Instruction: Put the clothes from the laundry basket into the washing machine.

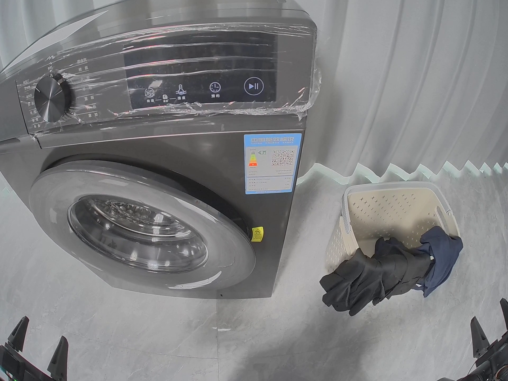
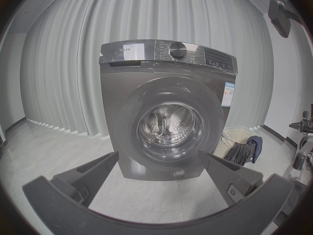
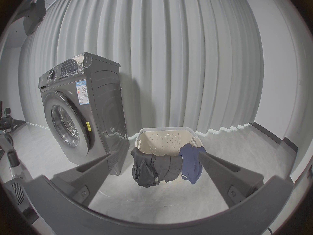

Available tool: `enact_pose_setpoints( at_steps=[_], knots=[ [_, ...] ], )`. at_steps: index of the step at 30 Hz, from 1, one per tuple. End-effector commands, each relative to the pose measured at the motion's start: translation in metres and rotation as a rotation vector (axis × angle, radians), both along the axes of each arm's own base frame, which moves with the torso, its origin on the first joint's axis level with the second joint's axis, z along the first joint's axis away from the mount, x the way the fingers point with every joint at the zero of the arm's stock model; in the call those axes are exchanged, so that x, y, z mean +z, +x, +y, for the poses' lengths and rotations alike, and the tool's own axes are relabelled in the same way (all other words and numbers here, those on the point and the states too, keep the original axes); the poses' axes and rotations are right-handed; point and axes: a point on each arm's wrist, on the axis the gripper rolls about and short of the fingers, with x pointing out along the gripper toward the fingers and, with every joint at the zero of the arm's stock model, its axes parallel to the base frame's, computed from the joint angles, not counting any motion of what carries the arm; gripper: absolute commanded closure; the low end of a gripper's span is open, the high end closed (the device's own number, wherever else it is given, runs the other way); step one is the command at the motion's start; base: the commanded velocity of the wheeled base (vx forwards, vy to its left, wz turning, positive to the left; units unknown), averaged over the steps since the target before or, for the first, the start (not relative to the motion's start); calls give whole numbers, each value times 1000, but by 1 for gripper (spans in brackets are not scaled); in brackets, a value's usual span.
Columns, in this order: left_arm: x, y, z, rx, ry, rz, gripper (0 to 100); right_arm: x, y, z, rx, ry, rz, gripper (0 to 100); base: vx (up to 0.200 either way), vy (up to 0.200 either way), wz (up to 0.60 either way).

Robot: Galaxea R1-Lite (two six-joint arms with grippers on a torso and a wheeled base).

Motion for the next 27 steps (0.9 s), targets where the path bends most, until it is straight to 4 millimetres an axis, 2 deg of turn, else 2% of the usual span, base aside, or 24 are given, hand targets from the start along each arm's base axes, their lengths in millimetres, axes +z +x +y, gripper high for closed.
enact_pose_setpoints(
  at_steps=[1, 19, 27],
  knots=[
    [-5, 0, 0, 0, 0, 1, 0, -5, 0, 0, 0, 0, 0, 0, 0, 200, 0],
    [-5, 0, 0, 2, 0, 1, 0, -5, 0, 0, 0, 0, 0, 0, 0, 200, 0],
    [-5, 0, 0, 2, 0, 1, 0, -5, 0, 0, 0, 0, 0, 0, 0, 0, 0]
  ],
)
